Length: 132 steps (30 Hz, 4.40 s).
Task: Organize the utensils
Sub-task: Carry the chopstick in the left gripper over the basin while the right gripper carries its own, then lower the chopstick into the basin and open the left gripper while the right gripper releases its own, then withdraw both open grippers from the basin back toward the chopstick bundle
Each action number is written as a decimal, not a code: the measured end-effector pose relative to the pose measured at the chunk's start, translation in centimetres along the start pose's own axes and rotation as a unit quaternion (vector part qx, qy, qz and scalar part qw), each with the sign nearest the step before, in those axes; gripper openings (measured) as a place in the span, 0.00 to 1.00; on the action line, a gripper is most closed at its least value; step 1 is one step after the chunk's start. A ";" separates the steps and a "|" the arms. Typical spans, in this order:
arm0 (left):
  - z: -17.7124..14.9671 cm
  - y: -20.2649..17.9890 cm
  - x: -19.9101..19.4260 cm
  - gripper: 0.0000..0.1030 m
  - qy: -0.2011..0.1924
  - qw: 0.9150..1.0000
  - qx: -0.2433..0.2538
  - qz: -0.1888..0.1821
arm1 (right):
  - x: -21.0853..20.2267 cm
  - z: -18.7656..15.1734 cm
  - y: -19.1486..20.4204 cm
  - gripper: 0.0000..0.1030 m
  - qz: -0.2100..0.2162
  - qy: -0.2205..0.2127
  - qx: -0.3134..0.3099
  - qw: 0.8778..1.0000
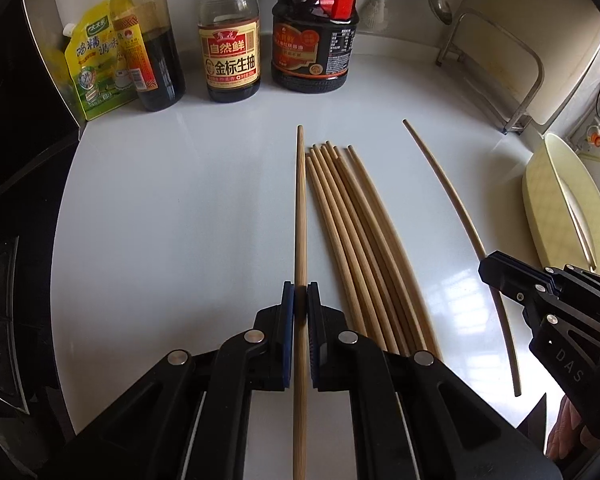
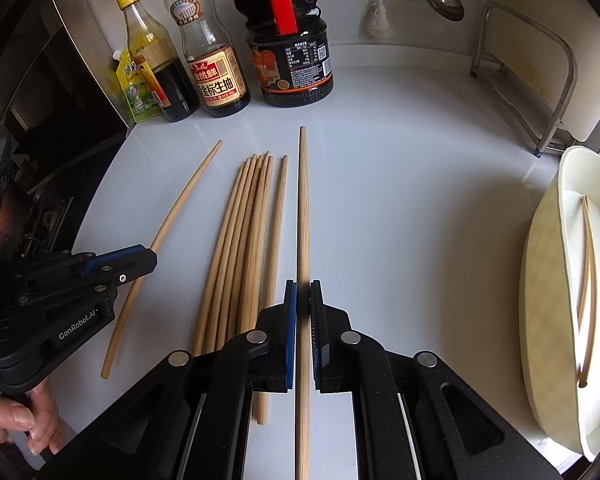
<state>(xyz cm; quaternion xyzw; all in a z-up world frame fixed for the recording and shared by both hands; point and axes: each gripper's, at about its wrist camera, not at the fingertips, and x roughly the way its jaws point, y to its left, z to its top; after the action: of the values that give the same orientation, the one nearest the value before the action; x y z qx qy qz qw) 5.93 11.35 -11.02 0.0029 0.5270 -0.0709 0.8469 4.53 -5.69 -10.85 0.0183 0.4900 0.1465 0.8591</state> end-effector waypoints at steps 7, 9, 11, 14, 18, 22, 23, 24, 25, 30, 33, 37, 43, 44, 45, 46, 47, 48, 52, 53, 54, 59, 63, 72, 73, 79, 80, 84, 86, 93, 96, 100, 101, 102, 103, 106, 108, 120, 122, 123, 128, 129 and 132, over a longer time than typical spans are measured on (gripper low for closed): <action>0.7 -3.4 -2.6 0.07 -0.011 0.999 0.032 -0.029 | -5.3 -0.6 -1.6 0.06 -0.002 -0.033 0.018 0.999; 1.1 -4.9 -3.3 0.07 -0.018 0.998 0.044 -0.039 | -6.6 -0.9 -2.8 0.06 -0.012 -0.042 0.026 0.999; 1.7 -6.6 -4.0 0.07 -0.026 0.997 0.057 -0.051 | -7.9 -1.2 -4.2 0.06 -0.019 -0.049 0.041 0.998; 2.5 -9.3 -5.0 0.07 -0.037 0.994 0.076 -0.071 | -9.7 -1.9 -6.7 0.06 -0.031 -0.061 0.066 0.995; 3.3 -13.1 -5.9 0.07 -0.047 0.989 0.103 -0.091 | -12.0 -3.0 -10.0 0.06 -0.052 -0.076 0.096 0.991; 4.0 -16.6 -6.5 0.07 -0.052 0.984 0.129 -0.109 | -13.9 -4.1 -13.4 0.06 -0.069 -0.088 0.127 0.986; 4.2 -17.4 -6.6 0.07 -0.053 0.983 0.135 -0.113 | -14.3 -4.3 -14.2 0.06 -0.072 -0.091 0.134 0.984; 4.5 -18.2 -6.7 0.07 -0.053 0.982 0.141 -0.118 | -14.7 -4.5 -15.0 0.06 -0.075 -0.094 0.142 0.983; 4.7 -18.9 -6.8 0.07 -0.053 0.980 0.146 -0.122 | -15.0 -4.6 -15.8 0.06 -0.078 -0.096 0.148 0.981; 5.8 -22.3 -6.7 0.07 -0.053 0.975 0.173 -0.132 | -15.8 -4.9 -19.2 0.06 -0.085 -0.102 0.176 0.975; 6.5 -24.0 -6.4 0.07 -0.052 0.972 0.183 -0.137 | -16.0 -4.7 -20.9 0.06 -0.085 -0.103 0.186 0.973; 7.7 -26.2 -5.6 0.07 -0.046 0.970 0.194 -0.140 | -16.0 -4.6 -23.0 0.06 -0.084 -0.105 0.199 0.971; 9.0 -28.9 -3.5 0.07 -0.027 0.967 0.209 -0.143 | -15.3 -4.8 -25.7 0.06 -0.082 -0.099 0.226 0.966; 9.1 -29.3 -3.1 0.07 -0.023 0.966 0.212 -0.143 | -15.1 -5.0 -26.1 0.06 -0.081 -0.097 0.231 0.965; 9.3 -29.7 -2.7 0.07 -0.020 0.966 0.215 -0.143 | -14.9 -5.1 -26.5 0.06 -0.080 -0.094 0.236 0.964; 9.4 -30.1 -2.4 0.07 -0.017 0.965 0.218 -0.143 | -14.6 -5.2 -26.8 0.06 -0.078 -0.091 0.241 0.963; 9.5 -30.5 -2.0 0.07 -0.015 0.965 0.220 -0.142 | -14.4 -5.3 -27.1 0.06 -0.077 -0.087 0.245 0.963; 9.6 -30.9 -1.6 0.07 -0.011 0.964 0.224 -0.142 | -14.1 -5.4 -27.5 0.06 -0.076 -0.083 0.249 0.962; 9.8 -32.1 -0.1 0.07 0.005 0.963 0.233 -0.137 | -13.1 -5.5 -28.2 0.06 -0.070 -0.073 0.257 0.961; 9.8 -32.3 0.3 0.07 0.010 0.963 0.235 -0.135 | -12.9 -5.5 -28.3 0.06 -0.069 -0.071 0.257 0.961; 9.8 -32.4 0.6 0.07 0.014 0.963 0.236 -0.132 | -12.8 -5.4 -28.4 0.06 -0.068 -0.070 0.257 0.962; 9.8 -32.4 1.6 0.08 0.025 0.965 0.238 -0.105 | -12.4 -5.3 -28.9 0.07 -0.065 -0.067 0.261 0.961; 10.2 -31.8 1.0 0.49 0.013 0.970 0.225 -0.088 | -12.7 -5.3 -29.0 0.16 -0.078 -0.074 0.264 0.959; 10.5 -29.6 -1.4 0.76 -0.019 0.977 0.197 -0.080 | -13.8 -6.1 -28.9 0.22 -0.084 -0.075 0.269 0.956; 10.4 -29.4 -1.5 0.76 -0.019 0.977 0.195 -0.080 | -13.9 -6.2 -28.7 0.22 -0.084 -0.076 0.268 0.957; 9.4 -27.8 -2.8 0.78 -0.025 0.980 0.183 -0.078 | -14.5 -6.5 -27.3 0.23 -0.083 -0.077 0.255 0.960; 9.2 -27.5 -3.0 0.78 -0.026 0.980 0.181 -0.078 | -14.6 -6.5 -27.0 0.23 -0.083 -0.076 0.252 0.961; 8.5 -26.4 -3.8 0.78 -0.031 0.982 0.172 -0.075 | -14.9 -6.5 -25.7 0.23 -0.082 -0.076 0.240 0.964; 8.2 -25.7 -4.2 0.78 -0.033 0.983 0.166 -0.074 | -15.1 -6.5 -25.0 0.23 -0.081 -0.075 0.234 0.966; 6.7 -22.9 -5.7 0.79 -0.038 0.986 0.146 -0.066 | -15.3 -6.3 -22.0 0.27 -0.072 -0.072 0.208 0.973; 6.0 -21.4 -6.4 0.79 -0.042 0.988 0.137 -0.062 | -15.2 -6.0 -20.5 0.27 -0.066 -0.071 0.195 0.976; 5.0 -19.2 -7.4 0.84 -0.051 0.990 0.122 -0.051 | -15.1 -5.5 -18.3 0.34 -0.058 -0.074 0.174 0.980; 4.7 -18.7 -7.5 0.84 -0.052 0.991 0.118 -0.048 | -15.0 -5.4 -17.7 0.35 -0.056 -0.074 0.168 0.981; 4.5 -18.0 -7.7 0.84 -0.052 0.991 0.113 -0.045 | -14.9 -5.2 -17.2 0.35 -0.054 -0.074 0.162 0.983; 4.2 -17.3 -7.8 0.84 -0.052 0.992 0.109 -0.042 | -14.8 -5.1 -16.6 0.35 -0.052 -0.073 0.157 0.984; 3.5 -15.4 -8.2 0.85 -0.055 0.994 0.094 -0.030 | -14.3 -4.7 -15.0 0.36 -0.043 -0.068 0.143 0.987; 3.2 -13.9 -8.5 0.87 -0.057 0.995 0.082 -0.019 | -14.0 -4.5 -13.9 0.41 -0.037 -0.065 0.133 0.988; 0.4 -4.3 -8.0 0.90 -0.052 0.998 -0.003 0.038 | -10.8 -3.2 -7.3 0.49 -0.006 -0.032 0.063 0.997; 0.0 -2.9 -7.5 0.90 -0.044 0.998 -0.016 0.044 | -9.9 -3.1 -6.2 0.50 -0.003 -0.026 0.050 0.998; -0.3 -2.2 -7.2 0.90 -0.040 0.998 -0.021 0.047 | -9.5 -3.1 -5.7 0.51 -0.001 -0.023 0.044 0.999; -1.5 0.1 -5.4 0.90 -0.030 0.997 -0.029 0.062 | -6.4 -2.8 -3.4 0.54 0.005 -0.006 0.027 1.000; -1.7 0.5 -5.1 0.90 -0.028 0.997 -0.030 0.064 | -5.7 -2.6 -3.1 0.54 0.006 -0.001 0.025 1.000; -2.1 1.6 -4.1 0.90 -0.027 0.996 -0.036 0.077 | -3.5 -2.3 -2.0 0.54 0.008 0.012 0.015 1.000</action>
<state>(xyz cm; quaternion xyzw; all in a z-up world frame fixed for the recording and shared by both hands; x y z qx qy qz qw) 2.51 13.60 -8.37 0.0111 0.5044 0.0140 0.8633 1.33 -8.83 -9.44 0.0337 0.5024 0.1461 0.8515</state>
